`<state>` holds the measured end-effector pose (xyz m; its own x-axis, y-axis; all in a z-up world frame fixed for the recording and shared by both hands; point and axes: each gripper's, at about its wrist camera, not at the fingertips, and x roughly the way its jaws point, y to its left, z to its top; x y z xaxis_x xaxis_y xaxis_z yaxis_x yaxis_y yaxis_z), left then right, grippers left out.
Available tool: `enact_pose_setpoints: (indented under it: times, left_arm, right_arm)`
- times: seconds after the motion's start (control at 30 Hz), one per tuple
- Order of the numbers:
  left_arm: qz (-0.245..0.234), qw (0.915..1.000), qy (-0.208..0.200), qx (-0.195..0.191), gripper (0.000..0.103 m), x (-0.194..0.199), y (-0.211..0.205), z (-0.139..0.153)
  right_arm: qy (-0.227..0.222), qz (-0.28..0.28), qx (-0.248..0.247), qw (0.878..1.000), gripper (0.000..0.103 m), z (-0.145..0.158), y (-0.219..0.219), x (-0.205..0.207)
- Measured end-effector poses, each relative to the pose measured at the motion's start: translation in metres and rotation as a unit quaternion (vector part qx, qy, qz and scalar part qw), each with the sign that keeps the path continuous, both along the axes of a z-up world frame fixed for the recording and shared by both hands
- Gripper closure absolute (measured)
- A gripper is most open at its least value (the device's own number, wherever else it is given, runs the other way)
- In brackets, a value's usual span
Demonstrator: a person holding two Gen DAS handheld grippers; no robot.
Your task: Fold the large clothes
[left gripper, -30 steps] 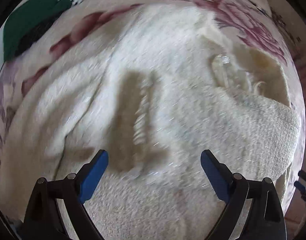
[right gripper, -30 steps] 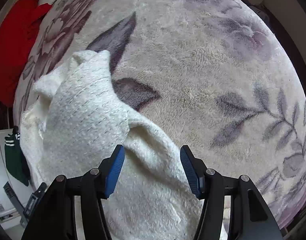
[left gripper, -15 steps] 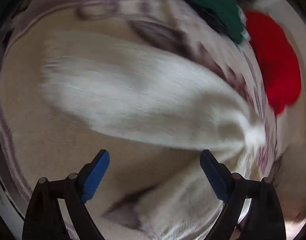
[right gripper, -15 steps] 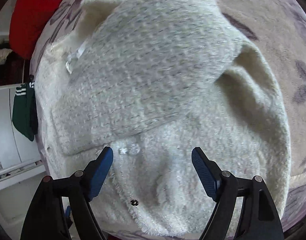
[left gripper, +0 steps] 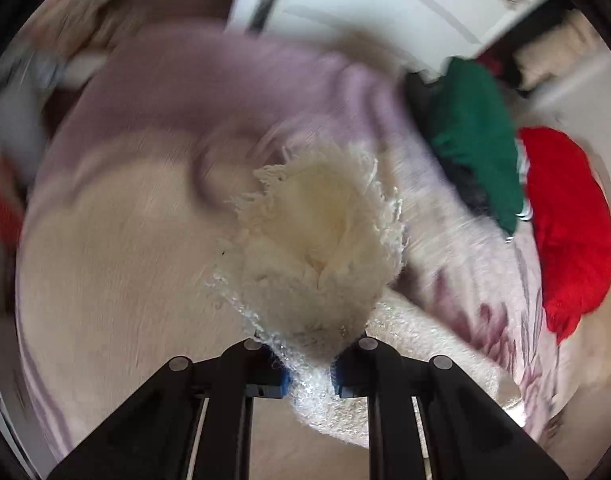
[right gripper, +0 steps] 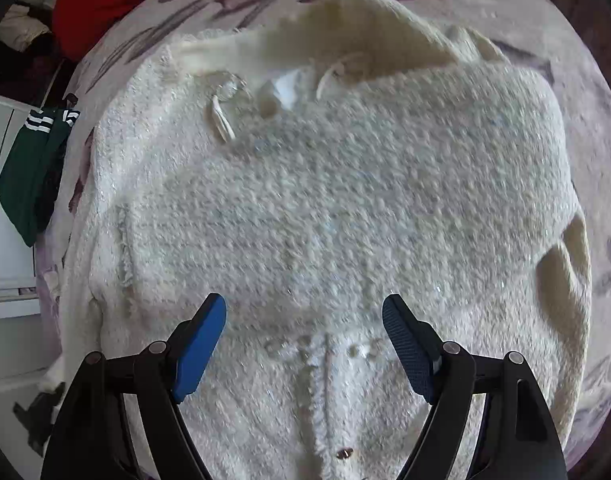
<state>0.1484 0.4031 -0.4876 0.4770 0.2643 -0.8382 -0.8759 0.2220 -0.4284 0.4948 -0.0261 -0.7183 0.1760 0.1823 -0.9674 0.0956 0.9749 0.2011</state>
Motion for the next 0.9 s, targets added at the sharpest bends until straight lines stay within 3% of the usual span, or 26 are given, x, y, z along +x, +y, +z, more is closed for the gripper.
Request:
enact_pose_setpoints:
  times: [0.1,0.2,0.27,0.33,0.43,0.5,0.67,0.7,0.83,0.9]
  left_arm:
    - [-0.037,0.9979,-0.014,0.051,0.092,0.027,0.009,0.036]
    - [-0.079,0.9915,-0.019,0.101,0.092,0.048,0.006,0.063]
    - [-0.125,0.9811,-0.02,0.146,0.092,0.07,-0.016,0.09]
    - [-0.177,0.9667,-0.023,0.183,0.092,0.093,-0.048,0.11]
    - [-0.279,0.9345,-0.031,0.218,0.092,0.134,-0.124,0.13]
    - [-0.341,0.9148,-0.035,0.214,0.092,0.158,-0.179,0.127]
    - [-0.508,0.8476,-0.021,0.154,0.092,0.217,-0.362,0.077]
    - [-0.537,0.8309,-0.021,0.144,0.092,0.226,-0.4,0.066]
    - [-0.617,0.7776,0.008,0.123,0.092,0.245,-0.506,0.021]
    - [-0.645,0.7547,0.032,0.116,0.087,0.252,-0.541,0.003]
  right_arm:
    - [-0.016,0.028,-0.01,0.999,0.021,-0.011,0.026,0.02]
    - [0.063,0.045,-0.025,0.997,0.018,-0.066,0.036,0.04]
    - [0.061,0.043,-0.019,0.997,0.006,-0.072,0.039,0.047]
    - [0.048,0.031,0.015,0.998,0.006,-0.059,0.036,0.05]
    - [0.031,-0.009,0.078,0.996,0.006,-0.033,0.003,0.04]
    - [0.02,-0.039,0.097,0.994,0.006,-0.018,-0.027,0.029]
    - [-0.004,-0.11,0.088,0.99,0.006,0.009,-0.14,-0.007]
    - [-0.006,-0.127,0.082,0.989,0.006,0.012,-0.17,-0.014]
    - [0.006,-0.182,0.053,0.982,0.006,0.007,-0.274,-0.055]
    - [0.009,-0.205,0.046,0.978,0.006,0.002,-0.306,-0.069]
